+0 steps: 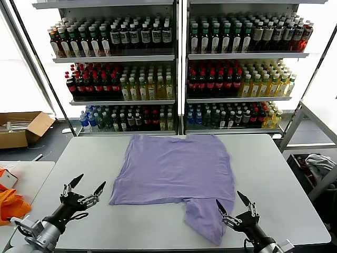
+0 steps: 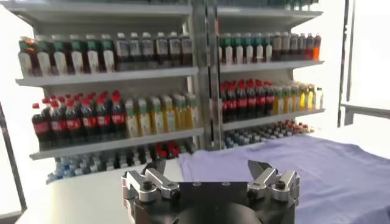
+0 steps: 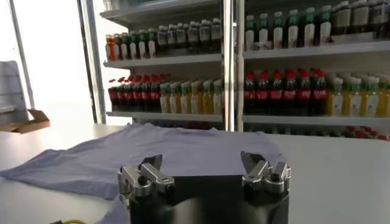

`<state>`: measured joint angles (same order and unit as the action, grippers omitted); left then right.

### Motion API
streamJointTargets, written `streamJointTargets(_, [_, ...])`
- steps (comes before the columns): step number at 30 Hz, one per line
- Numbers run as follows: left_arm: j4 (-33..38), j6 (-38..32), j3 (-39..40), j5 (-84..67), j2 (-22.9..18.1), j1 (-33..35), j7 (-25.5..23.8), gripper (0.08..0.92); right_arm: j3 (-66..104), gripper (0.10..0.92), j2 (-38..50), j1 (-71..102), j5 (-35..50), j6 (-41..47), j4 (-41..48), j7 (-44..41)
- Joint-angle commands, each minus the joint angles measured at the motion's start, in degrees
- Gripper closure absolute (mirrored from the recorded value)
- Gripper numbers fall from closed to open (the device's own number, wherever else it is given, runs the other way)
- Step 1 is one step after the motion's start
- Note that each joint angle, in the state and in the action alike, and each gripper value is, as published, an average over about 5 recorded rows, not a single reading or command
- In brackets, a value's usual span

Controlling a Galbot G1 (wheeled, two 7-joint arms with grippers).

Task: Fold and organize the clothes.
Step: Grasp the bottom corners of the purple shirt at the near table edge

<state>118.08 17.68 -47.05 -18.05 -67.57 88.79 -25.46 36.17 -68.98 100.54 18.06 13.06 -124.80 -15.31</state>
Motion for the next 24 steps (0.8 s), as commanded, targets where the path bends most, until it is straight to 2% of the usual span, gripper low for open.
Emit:
streamJointTargets(1, [-1.01, 3.74, 7.19, 0.68, 8.05, 0.46, 4.43, 0.177, -2.93, 0.203, 5.89, 4.28, 2.03, 11.99, -4.82, 7.67])
streamJointTargets(8, [-3.27, 6.37, 10.78, 1.05, 10.06, -1.16, 5.51, 0.177, -4.93, 0.203, 3.97, 6.66, 0.54, 14.56, -6.02, 10.25])
streamJointTargets(24, [-8.82, 7.36, 14.29, -2.06, 9.78, -7.07, 7.19, 0.177, -8.17, 0.203, 2.51, 3.67, -0.23, 15.18, -2.68, 10.85])
